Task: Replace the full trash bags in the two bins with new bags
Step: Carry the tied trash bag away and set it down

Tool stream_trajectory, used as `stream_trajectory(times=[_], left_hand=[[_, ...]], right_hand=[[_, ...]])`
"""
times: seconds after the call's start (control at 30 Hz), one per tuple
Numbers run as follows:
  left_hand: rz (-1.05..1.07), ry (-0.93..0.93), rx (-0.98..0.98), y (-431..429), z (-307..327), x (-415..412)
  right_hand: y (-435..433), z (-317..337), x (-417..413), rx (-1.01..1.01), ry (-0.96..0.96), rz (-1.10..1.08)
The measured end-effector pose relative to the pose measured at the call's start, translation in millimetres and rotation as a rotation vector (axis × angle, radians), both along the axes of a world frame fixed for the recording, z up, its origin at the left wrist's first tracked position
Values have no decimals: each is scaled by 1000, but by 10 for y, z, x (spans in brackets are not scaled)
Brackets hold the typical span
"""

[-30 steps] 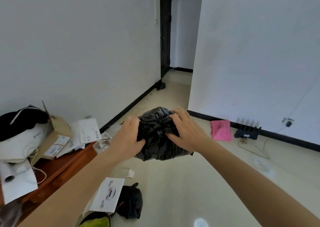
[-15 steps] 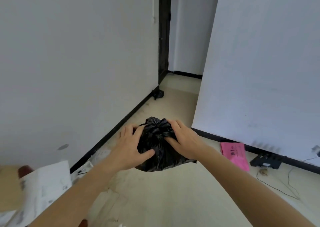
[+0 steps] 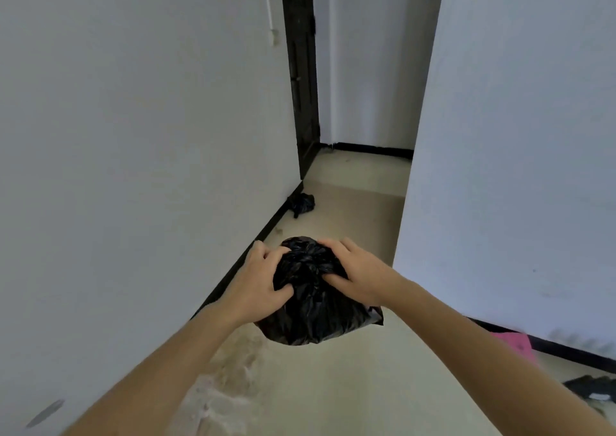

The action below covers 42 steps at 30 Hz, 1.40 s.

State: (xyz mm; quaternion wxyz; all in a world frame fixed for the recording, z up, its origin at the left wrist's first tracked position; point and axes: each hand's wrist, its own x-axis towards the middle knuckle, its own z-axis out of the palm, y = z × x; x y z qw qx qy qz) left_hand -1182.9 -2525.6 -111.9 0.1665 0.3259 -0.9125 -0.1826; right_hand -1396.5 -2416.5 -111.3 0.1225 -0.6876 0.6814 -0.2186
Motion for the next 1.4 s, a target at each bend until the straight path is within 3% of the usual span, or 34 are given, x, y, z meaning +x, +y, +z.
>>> stream_trajectory(times=[0.2, 0.43, 0.77, 1.03, 1.4], left_hand=[[71, 53, -26, -1589, 207, -520], [107, 168, 16, -3625, -112, -1024], [-40, 138, 15, -6462, 96, -2441], [-207, 31, -39, -8274, -506, -4022], [108, -111, 261, -10372, -1261, -5273]], right_hand=[[-1852, 292, -669, 18, 90, 86], [-4026, 96, -1268, 85, 152, 145], [-6446, 205, -2552, 236, 1, 21], [-8303, -628, -4083, 203, -105, 13], [-10681, -1314, -5404, 349, -56, 74]])
